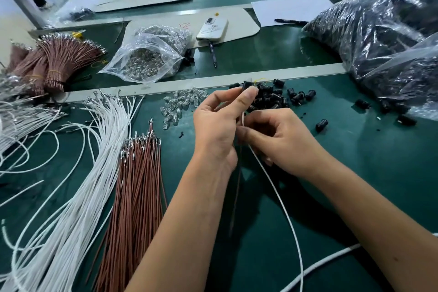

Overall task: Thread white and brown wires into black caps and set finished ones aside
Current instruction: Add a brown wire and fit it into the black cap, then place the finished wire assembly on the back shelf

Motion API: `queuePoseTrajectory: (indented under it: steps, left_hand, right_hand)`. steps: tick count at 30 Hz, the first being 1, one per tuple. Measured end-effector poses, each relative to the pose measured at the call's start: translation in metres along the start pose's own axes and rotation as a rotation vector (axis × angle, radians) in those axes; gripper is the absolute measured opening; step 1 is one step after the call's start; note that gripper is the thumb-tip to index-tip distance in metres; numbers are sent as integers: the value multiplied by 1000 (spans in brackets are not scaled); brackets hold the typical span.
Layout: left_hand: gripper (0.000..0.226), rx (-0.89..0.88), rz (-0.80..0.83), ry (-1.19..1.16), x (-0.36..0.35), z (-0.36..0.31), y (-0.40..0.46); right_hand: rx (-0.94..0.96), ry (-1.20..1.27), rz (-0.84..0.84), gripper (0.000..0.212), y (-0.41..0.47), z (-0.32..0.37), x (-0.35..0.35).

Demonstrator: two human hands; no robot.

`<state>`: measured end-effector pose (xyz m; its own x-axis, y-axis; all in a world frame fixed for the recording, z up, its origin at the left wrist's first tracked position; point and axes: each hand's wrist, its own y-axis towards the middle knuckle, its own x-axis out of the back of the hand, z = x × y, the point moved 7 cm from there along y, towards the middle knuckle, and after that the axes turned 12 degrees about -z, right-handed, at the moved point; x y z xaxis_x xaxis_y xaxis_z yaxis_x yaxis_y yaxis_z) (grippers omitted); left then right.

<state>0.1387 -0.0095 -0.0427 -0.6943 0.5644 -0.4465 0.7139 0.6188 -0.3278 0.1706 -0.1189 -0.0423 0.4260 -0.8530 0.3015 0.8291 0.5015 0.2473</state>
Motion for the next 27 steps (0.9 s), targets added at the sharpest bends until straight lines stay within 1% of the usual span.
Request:
queuePoseTrajectory:
  steps: [2,4,6,8,10,14,18,20,22,23,24,25,27]
  left_hand:
    - [21,16,-26,-23,-9,-5,6]
    - [22,21,-40,-51,-18,-16,17]
    - [25,-15,-66,-39,-25,-32,31]
    - [29,-72,-76,28,-32,-48,49]
    - [26,-93,-28,108,-43,-59,65]
    - [21,-140,32,234,-67,-70,93]
    - [22,-163,25,294,-92,-75,123]
    - [19,-158,40,318,-105,-77,138]
    - [13,-114,65,278,-120,-78,153]
    - [20,-71,80,247,-127,-77,159]
    - [32,-30,90,247,-132,-73,166]
    - [44,4,91,283,-136,-68,174]
    - [56,66,87,374,-141,-56,184]
  right_hand:
    - [-6,71,-17,20,1,7,0]
    - [-51,137,-53,23,4,12,3]
    - [-102,158,-64,31,10,18,7]
    - [-200,244,-54,35,19,20,11]
    - [-295,327,-56,36,29,22,17]
    - [-380,353,-64,35,53,20,32]
    - [-426,360,-40,32,75,14,41]
    - [-435,370,-63,31,91,11,46]
    - [-460,444,-108,30,118,8,52]
    - [-474,485,-132,30,136,6,55]
    - [-484,510,-151,31,154,5,59]
    - [-492,514,-165,31,175,3,62]
    - [-527,486,-171,33,220,-5,65]
